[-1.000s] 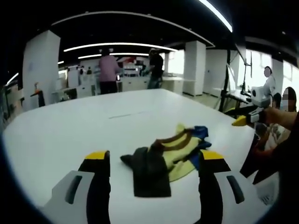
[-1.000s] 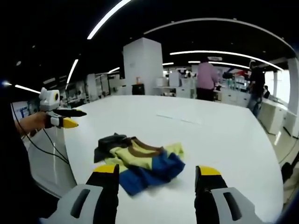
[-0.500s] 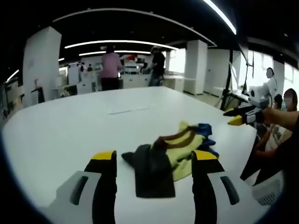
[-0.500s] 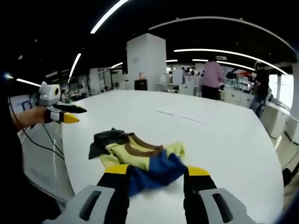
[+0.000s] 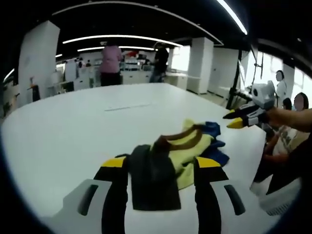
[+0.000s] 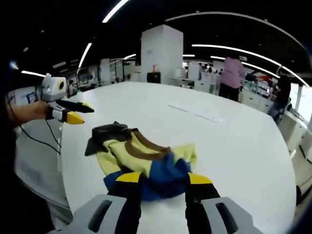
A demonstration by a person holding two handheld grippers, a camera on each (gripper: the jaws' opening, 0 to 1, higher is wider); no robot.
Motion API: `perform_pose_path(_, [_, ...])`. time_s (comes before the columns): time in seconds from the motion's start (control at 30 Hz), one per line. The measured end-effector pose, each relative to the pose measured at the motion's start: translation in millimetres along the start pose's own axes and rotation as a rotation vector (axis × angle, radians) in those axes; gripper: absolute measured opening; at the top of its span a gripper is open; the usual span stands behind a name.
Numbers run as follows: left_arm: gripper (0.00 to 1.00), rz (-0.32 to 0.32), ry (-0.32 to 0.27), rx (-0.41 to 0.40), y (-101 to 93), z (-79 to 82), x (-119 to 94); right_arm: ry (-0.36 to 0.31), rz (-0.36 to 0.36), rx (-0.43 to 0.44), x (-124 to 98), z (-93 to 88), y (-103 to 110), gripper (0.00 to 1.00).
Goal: Fold the garment on the visible template until the final outline fits inside the template.
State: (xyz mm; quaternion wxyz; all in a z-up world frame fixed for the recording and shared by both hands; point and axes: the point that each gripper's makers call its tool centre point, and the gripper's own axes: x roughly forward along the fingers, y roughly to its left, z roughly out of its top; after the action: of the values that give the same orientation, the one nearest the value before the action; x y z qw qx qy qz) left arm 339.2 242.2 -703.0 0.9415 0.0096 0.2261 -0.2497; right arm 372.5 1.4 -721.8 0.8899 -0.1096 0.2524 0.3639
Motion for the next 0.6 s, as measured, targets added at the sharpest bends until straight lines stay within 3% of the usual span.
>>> perform_pose_path(0.6, [0.32, -0.033, 0.114, 0.036, 4.8, -32.1, 40, 0.086, -0.001, -0.005, 30, -19.0, -16, 0.23])
